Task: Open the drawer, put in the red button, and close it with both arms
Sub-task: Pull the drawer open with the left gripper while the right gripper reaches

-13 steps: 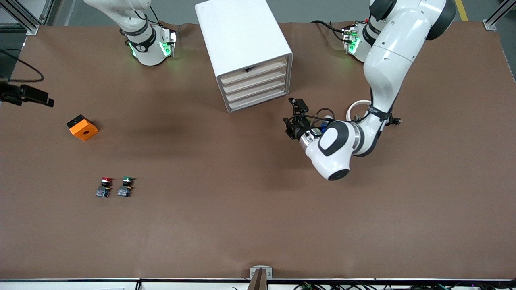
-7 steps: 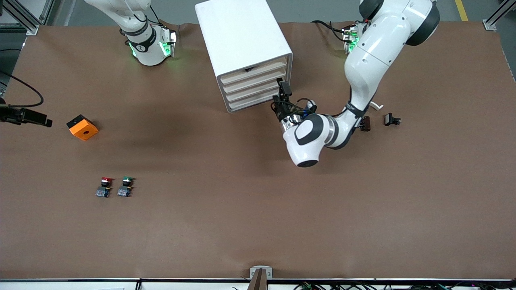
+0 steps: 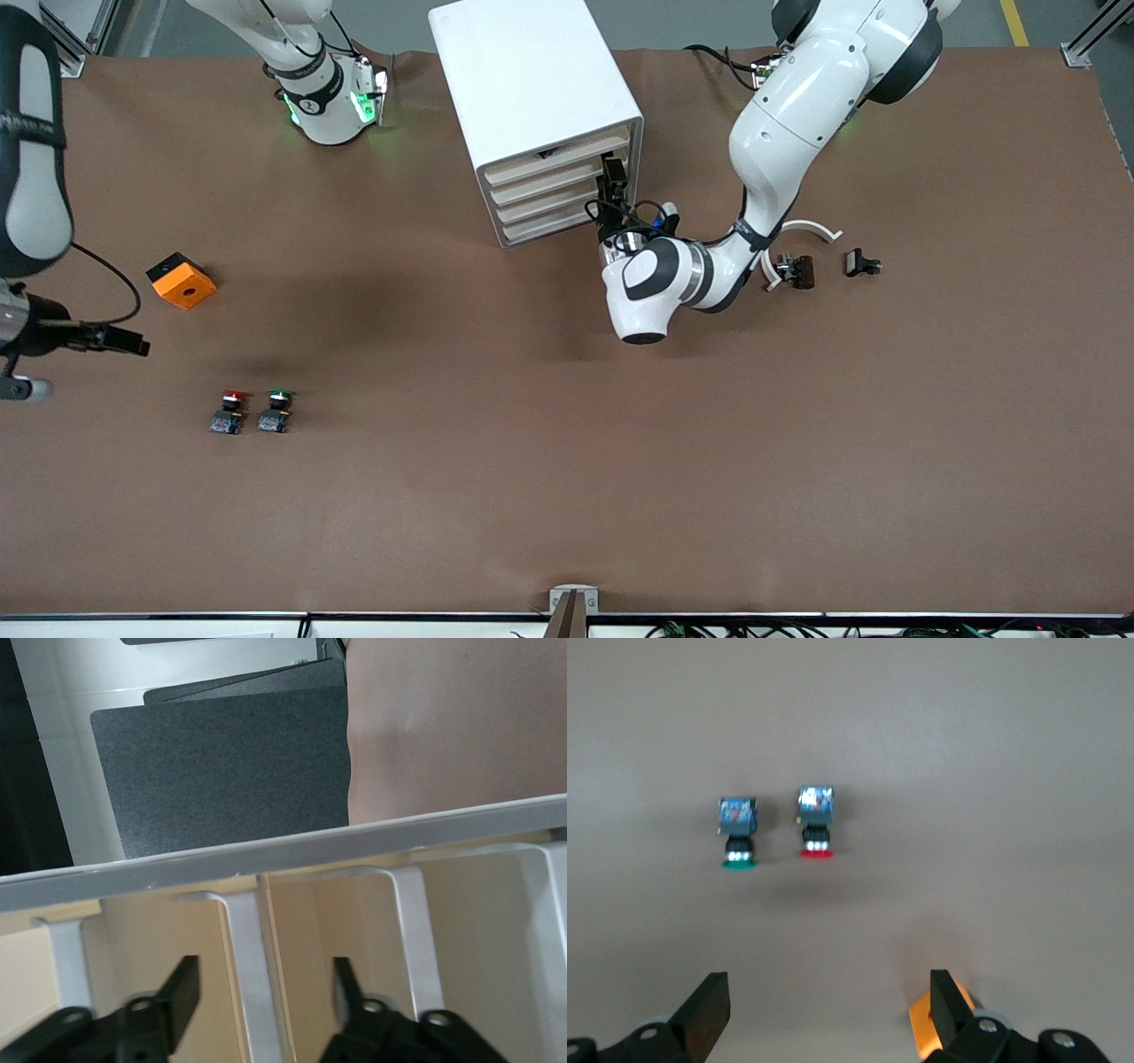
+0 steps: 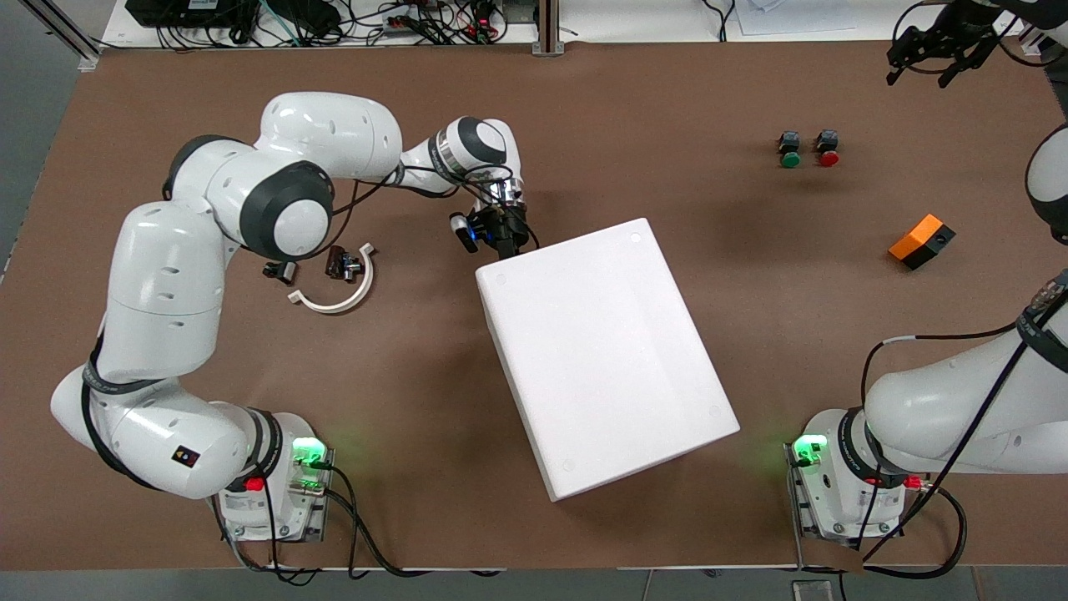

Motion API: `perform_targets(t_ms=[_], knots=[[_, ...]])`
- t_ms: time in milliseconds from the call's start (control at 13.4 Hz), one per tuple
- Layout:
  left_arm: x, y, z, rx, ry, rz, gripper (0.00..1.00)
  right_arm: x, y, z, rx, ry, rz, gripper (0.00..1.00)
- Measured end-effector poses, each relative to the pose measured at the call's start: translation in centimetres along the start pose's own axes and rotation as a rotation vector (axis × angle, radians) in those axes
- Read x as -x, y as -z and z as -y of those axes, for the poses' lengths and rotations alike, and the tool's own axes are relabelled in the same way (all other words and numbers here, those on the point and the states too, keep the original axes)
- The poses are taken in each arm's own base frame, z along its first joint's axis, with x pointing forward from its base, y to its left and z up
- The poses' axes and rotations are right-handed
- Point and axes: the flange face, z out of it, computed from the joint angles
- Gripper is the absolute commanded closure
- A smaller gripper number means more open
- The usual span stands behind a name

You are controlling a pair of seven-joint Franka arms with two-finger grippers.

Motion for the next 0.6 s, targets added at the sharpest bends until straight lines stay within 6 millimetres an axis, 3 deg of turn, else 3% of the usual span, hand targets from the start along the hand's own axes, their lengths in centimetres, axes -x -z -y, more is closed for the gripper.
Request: perform_targets(t_ms=[223, 596], knots=[[0.1, -0.6, -0.2, -0.041, 0.007, 0.004, 0.9, -1.9, -4.4, -0.1, 0.007, 0.002, -0.023, 0.0], [-0.3, -0.4, -0.7, -0.058, 0.031, 0.016, 0.9, -3.5, -9.0, 0.5, 0.014, 0.014, -0.067, 0.0]])
